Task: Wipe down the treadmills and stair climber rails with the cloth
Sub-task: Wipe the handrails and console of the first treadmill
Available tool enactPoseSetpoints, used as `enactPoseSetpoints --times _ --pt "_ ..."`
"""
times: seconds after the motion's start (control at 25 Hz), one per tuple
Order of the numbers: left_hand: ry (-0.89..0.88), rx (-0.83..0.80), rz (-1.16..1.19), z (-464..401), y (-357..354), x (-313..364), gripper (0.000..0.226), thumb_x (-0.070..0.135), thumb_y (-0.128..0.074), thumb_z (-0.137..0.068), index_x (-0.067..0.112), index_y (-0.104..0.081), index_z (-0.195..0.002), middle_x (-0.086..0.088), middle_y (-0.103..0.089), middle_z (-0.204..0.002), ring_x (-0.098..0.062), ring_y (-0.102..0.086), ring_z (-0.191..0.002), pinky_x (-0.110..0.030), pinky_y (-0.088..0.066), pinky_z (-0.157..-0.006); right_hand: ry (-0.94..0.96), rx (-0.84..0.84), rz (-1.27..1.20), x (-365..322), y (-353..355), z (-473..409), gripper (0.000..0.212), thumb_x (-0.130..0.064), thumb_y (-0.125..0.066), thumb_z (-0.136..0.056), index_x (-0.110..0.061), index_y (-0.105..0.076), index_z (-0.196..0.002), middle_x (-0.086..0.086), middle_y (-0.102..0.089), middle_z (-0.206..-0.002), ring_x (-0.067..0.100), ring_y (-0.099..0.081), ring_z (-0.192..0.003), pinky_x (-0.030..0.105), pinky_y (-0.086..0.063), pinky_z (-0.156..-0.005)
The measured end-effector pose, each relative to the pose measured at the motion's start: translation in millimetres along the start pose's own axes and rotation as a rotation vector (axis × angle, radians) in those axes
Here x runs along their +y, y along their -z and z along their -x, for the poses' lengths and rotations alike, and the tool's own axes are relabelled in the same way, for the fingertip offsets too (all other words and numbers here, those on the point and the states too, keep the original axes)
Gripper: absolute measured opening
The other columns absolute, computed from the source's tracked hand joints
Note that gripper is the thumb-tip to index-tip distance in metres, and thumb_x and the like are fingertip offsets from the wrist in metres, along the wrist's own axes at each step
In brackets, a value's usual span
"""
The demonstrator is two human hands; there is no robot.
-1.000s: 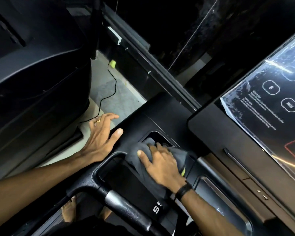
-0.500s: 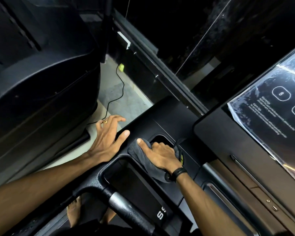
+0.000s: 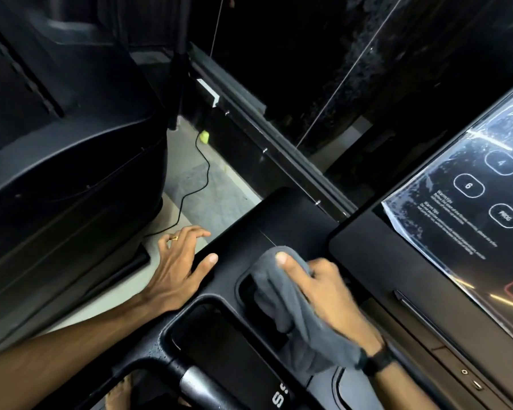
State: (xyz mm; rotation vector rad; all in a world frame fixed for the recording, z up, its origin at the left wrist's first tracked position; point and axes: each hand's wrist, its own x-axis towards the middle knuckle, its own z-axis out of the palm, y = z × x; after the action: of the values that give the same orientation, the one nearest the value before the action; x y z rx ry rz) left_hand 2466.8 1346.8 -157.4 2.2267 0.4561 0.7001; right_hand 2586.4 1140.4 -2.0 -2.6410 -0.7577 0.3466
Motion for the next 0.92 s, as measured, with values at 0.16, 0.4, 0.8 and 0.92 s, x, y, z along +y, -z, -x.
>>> enactPoseSetpoints --times 0.16,0.4,0.8,0.92 --pt "-0.012 -0.012 0.013 0.3 -2.7 -0.2 0.047 0.056 -0.034 -0.096 0.023 -0.047 -0.128 0.018 -0.044 -0.128 0.013 -0.034 -0.121 -0.034 -0.018 -0.106 0.136 0.262 0.624 26.1 -15.9 50.3 0.087 -0.091 -0.032 -0.079 -0.019 -0.073 -0.107 0.012 -0.073 -0.103 0.034 -0.067 -0.097 0.044 -0.048 -0.081" --pt "0.003 -0.050 0.015 0.2 2.0 5.9 0.051 0.053 -0.035 -0.095 0.018 -0.050 -0.128 0.011 -0.048 -0.132 0.002 -0.038 -0.123 -0.029 -0.014 -0.107 -0.185 0.046 0.429 63.7 -62.8 25.7 0.111 -0.089 -0.010 -0.082 -0.008 -0.018 -0.157 0.029 -0.030 -0.155 0.043 -0.029 -0.144 0.050 -0.021 -0.121" --pt "0.030 -0.043 0.007 -1.0 3.8 11.5 0.051 0.053 -0.035 -0.094 0.017 -0.052 -0.127 0.008 -0.050 -0.132 0.003 -0.037 -0.124 -0.029 -0.014 -0.108 -0.275 0.187 0.296 29.2 -56.9 -165.3 0.088 -0.070 -0.042 -0.093 -0.015 -0.022 -0.159 0.029 -0.019 -0.161 0.045 -0.018 -0.148 0.051 -0.006 -0.122" --pt "0.039 -0.015 0.009 0.4 4.7 10.0 0.051 0.052 -0.036 -0.094 0.017 -0.052 -0.127 0.008 -0.050 -0.131 0.003 -0.038 -0.125 -0.031 -0.015 -0.107 0.040 0.049 0.475 8.8 -79.1 -141.7 0.085 -0.077 -0.030 -0.091 -0.025 -0.027 -0.158 0.020 -0.024 -0.162 0.040 -0.021 -0.149 0.052 -0.013 -0.123"
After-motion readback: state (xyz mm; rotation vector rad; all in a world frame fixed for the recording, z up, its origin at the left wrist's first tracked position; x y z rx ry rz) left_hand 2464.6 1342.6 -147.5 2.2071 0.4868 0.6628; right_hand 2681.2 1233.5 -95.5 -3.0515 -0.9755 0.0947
